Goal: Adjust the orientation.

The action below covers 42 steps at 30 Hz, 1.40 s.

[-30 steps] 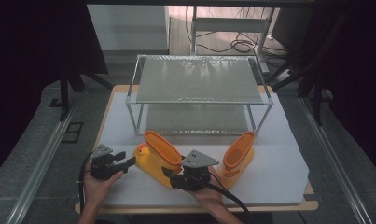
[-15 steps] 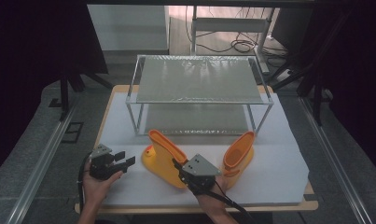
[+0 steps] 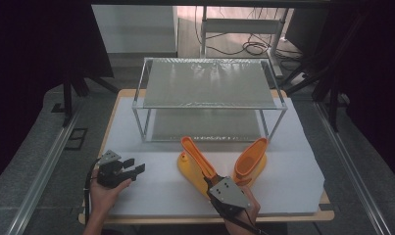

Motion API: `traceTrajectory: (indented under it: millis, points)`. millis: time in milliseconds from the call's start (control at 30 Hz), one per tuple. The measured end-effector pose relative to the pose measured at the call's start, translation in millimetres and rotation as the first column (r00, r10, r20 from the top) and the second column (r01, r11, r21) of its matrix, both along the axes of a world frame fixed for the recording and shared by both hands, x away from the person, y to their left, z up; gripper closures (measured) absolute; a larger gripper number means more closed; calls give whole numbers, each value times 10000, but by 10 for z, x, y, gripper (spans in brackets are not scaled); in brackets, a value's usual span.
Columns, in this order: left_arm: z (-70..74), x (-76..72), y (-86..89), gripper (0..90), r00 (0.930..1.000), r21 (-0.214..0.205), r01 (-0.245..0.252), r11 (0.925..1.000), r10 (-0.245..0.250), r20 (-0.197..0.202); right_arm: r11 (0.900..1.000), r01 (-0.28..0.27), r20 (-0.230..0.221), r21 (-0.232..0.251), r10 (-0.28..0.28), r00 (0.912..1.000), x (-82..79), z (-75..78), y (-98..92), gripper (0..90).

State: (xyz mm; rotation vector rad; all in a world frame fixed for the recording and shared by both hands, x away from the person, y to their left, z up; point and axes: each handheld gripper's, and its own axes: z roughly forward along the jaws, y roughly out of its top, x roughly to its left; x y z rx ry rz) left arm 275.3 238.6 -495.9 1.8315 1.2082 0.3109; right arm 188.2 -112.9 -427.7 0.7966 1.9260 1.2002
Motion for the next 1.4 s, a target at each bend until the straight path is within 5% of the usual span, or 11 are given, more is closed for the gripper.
traceTrajectory:
  millis: [200, 333, 367, 467, 600, 767, 900, 1067, 1233, 1400]
  points:
    - [0, -2, -7, 443, 10000, 0, 8, 10000, -8, 2, 9984, 84, -560, -564, -115, 9984, -80, -84, -111, 641]
    - [-2, -2, -30, 442, 10000, -2, 91, 10000, -91, -25, 9993, 90, -726, -366, -116, 9973, -80, -83, -179, 519]
    - [-2, -1, -33, 442, 9999, 23, 140, 9999, -140, -16, 9990, 115, -650, -434, -143, 9978, -93, -54, -184, 424]
    - [-5, 0, -30, 442, 9999, 8, 104, 9999, -104, -37, 9980, 290, -363, -558, -311, 9989, -113, -16, -166, 336]
    - [-6, 0, -28, 441, 9999, 15, 120, 9999, -120, -42, 9971, 580, 276, -497, -567, 9980, -133, 82, -148, 297]
    - [-2, -2, -30, 441, 9998, 28, 178, 9998, -178, -22, 9990, 374, 516, -257, -360, 9980, -143, 267, -161, 264]
    - [-1, -2, -32, 441, 9998, 20, 193, 9998, -193, -23, 9945, -160, -52, 1038, 167, 9998, -121, 535, -298, 246]
    - [-4, 0, -31, 441, 9998, 16, 186, 9998, -186, -34, 9699, -505, -240, 2381, 578, 9980, -136, 779, -578, 273]
    - [-11, 3, -40, 441, 9998, 5, 169, 9999, -169, -69, 9609, -209, -289, 2761, 300, 9991, -154, 860, -876, 324]
    - [-18, 5, -56, 441, 9997, 43, 206, 9998, -205, -93, 9598, 194, -582, 2800, -32, 9983, -123, 772, -1117, 363]
